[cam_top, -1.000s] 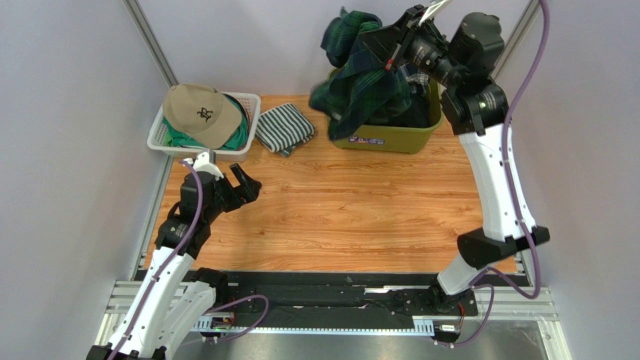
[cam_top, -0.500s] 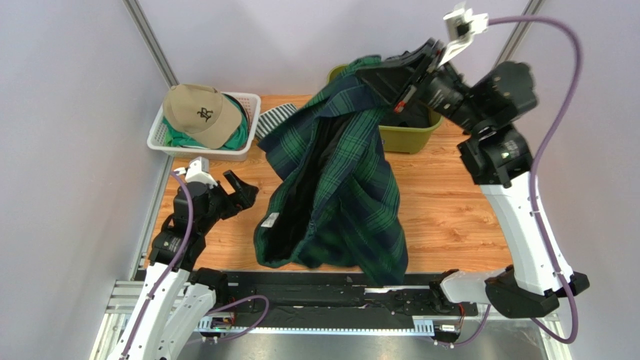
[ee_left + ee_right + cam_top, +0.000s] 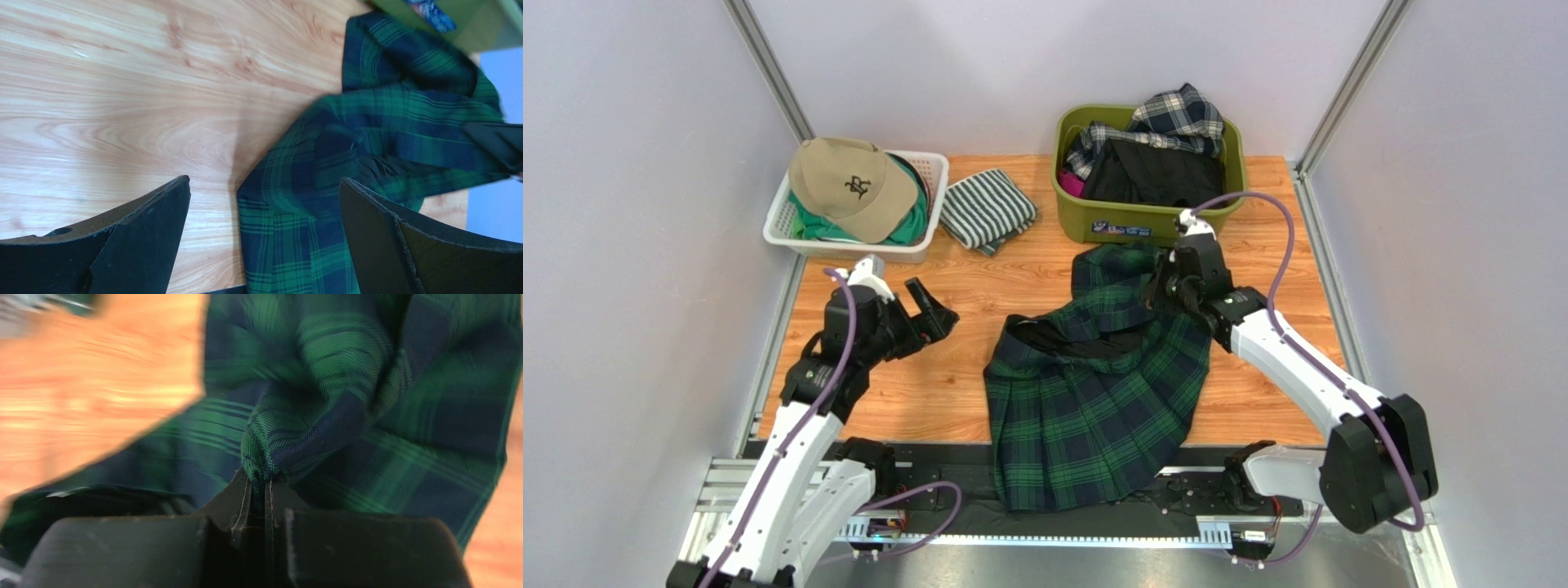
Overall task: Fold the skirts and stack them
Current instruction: Place the skirt at the center of the board, then flatten out the skirt at the center of the board.
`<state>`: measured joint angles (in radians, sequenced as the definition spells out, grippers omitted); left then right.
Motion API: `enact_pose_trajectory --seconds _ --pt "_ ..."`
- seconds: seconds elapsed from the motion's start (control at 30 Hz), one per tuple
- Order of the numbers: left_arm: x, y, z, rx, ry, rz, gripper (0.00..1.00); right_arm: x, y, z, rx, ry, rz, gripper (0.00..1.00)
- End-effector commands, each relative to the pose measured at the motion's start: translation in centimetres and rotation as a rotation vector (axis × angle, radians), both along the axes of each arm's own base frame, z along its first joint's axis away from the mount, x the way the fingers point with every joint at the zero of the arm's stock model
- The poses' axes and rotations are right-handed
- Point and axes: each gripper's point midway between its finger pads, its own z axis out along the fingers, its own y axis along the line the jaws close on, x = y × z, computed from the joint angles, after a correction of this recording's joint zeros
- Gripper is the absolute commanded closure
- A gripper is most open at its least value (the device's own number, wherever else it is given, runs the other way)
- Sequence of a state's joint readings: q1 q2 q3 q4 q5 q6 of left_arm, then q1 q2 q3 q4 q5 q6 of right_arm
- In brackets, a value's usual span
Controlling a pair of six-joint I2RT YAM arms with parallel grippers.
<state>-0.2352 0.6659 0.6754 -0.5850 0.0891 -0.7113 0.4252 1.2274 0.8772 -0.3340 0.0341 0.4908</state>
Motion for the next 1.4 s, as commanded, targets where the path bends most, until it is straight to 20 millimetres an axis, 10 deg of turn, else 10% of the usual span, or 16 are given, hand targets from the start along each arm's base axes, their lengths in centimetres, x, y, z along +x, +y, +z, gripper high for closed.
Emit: enact_pose_trajectory --seconds 0.0,0.1,0.47,0.93,1.03,1.17,1.37 --pt "1.2 -4.0 -0.8 -0.089 0.029 -0.160 0.02 0.5 -1.8 -2.0 -0.031 0.048 -0.105 1.00" --pt "1.8 -6.0 -2.4 -0.041 0.092 -0.215 0.04 0.3 -2.7 -2.6 -0.065 0.086 -0.153 0.93" --pt "2.9 -10.5 -3.5 0.087 0.178 -0.322 0.10 -2.1 -4.1 -1.0 -0.124 0.137 -0.145 0.05" --pt "2.1 -9.9 -6.5 0.194 0.260 -0.298 0.15 -9.0 -3.8 -2.4 -0.104 0.217 0.060 0.02" --pt "2.6 -9.7 -7.7 0.236 0.271 -0.277 0.30 -10.7 -4.7 -4.0 -0.138 0.275 0.055 0.02" --pt "2.8 -9.9 -8.6 0.241 0.294 -0.270 0.77 -11.7 -4.0 -5.5 -0.114 0.308 0.094 0.04" --pt "2.6 -9.3 -8.1 0.242 0.263 -0.258 0.88 -11.1 -3.2 -6.2 -0.119 0.286 0.113 0.07"
